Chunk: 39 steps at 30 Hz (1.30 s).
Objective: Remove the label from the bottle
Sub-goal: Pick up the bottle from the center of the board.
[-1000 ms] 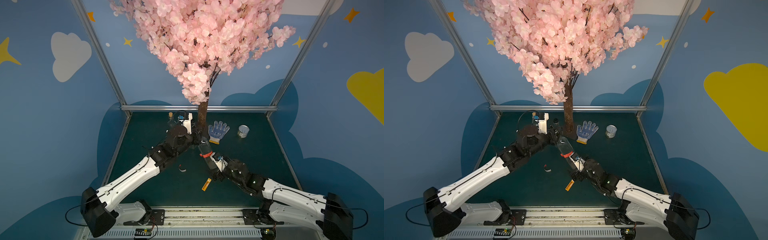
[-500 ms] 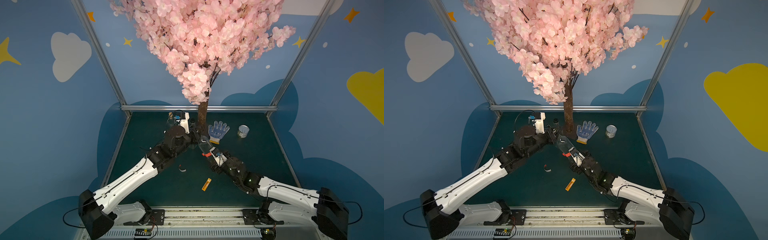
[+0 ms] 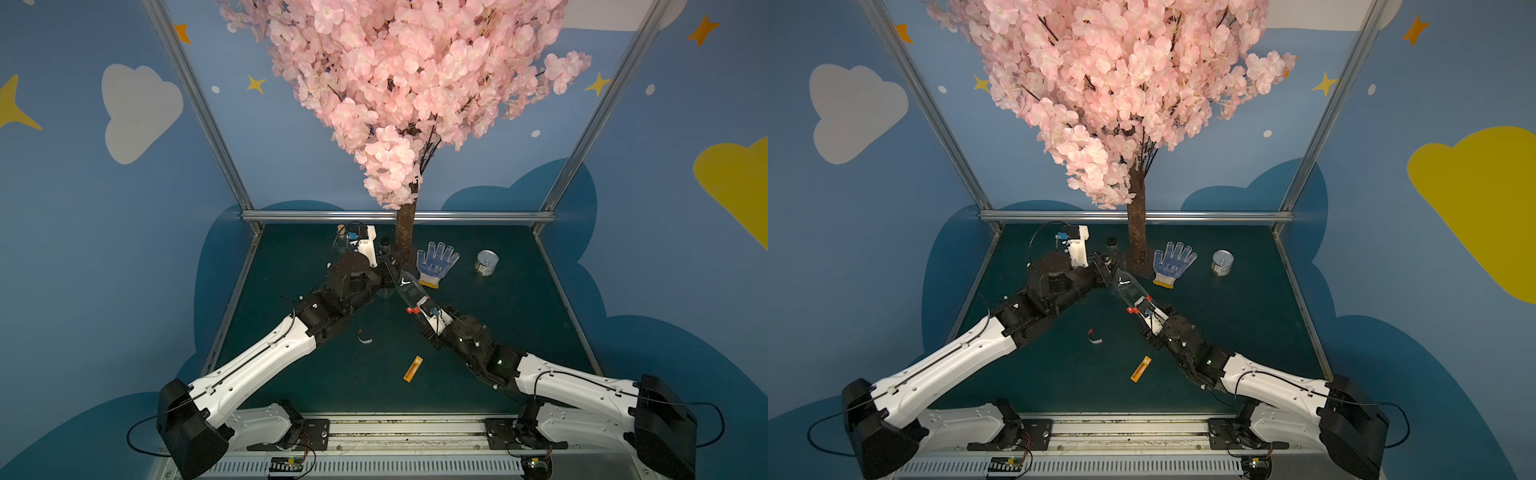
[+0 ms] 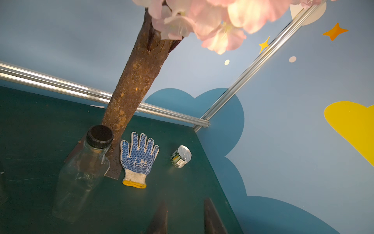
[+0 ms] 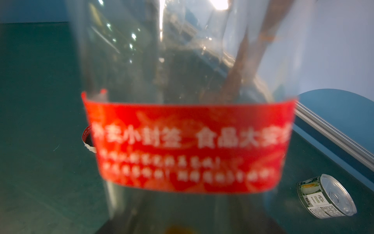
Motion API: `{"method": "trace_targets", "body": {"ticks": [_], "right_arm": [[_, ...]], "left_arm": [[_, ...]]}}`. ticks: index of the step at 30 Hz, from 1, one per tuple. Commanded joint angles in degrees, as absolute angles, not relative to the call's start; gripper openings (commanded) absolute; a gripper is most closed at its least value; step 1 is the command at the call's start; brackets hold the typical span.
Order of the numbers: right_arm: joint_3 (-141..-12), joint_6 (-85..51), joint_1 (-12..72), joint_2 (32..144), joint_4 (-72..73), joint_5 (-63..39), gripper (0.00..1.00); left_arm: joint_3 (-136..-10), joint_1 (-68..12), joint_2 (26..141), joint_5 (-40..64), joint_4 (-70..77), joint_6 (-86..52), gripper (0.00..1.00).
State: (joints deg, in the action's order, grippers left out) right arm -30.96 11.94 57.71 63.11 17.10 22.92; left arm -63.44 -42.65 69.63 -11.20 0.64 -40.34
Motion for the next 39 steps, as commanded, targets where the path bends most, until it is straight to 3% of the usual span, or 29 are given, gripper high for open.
{"method": "trace_targets", "body": {"ticks": [1,4,9,14,18,25,35,39], "right_arm": [[-32.9,8.9,57.0,61.1,16.0,21.2,0.00],[-34.0,7.9,56.6,59.8,11.8,18.1,0.00],[-35.1,5.3,54.5,56.7,6.2,9.3,0.00],[-36.6,4.0,52.2,54.3,1.5,-0.5,0.00],[-38.2,3.6,50.3,53.1,-0.9,-8.4,0.00],[-38.2,1.6,47.2,52.6,-0.9,-17.0,0.00],[-38.2,-0.2,45.6,54.7,0.0,-21.7,0.00],[-38.2,0.0,45.5,55.9,-0.3,-21.9,0.00]], "left_arm": [[-63.0,-42.4,68.8,-5.6,6.4,-40.6,0.05],[-60.5,-41.8,68.5,-2.8,10.5,-39.7,0.28],[-57.3,-40.4,68.2,2.8,15.0,-37.5,0.51],[-53.7,-39.4,67.6,8.7,21.2,-35.6,0.66],[-52.1,-38.2,67.2,14.3,24.0,-34.9,0.68],[-49.2,-37.7,65.7,17.3,29.6,-34.9,0.58],[-47.9,-37.7,64.4,17.1,30.9,-34.6,0.07],[-48.0,-37.7,64.7,17.1,30.8,-34.4,0.02]]}}
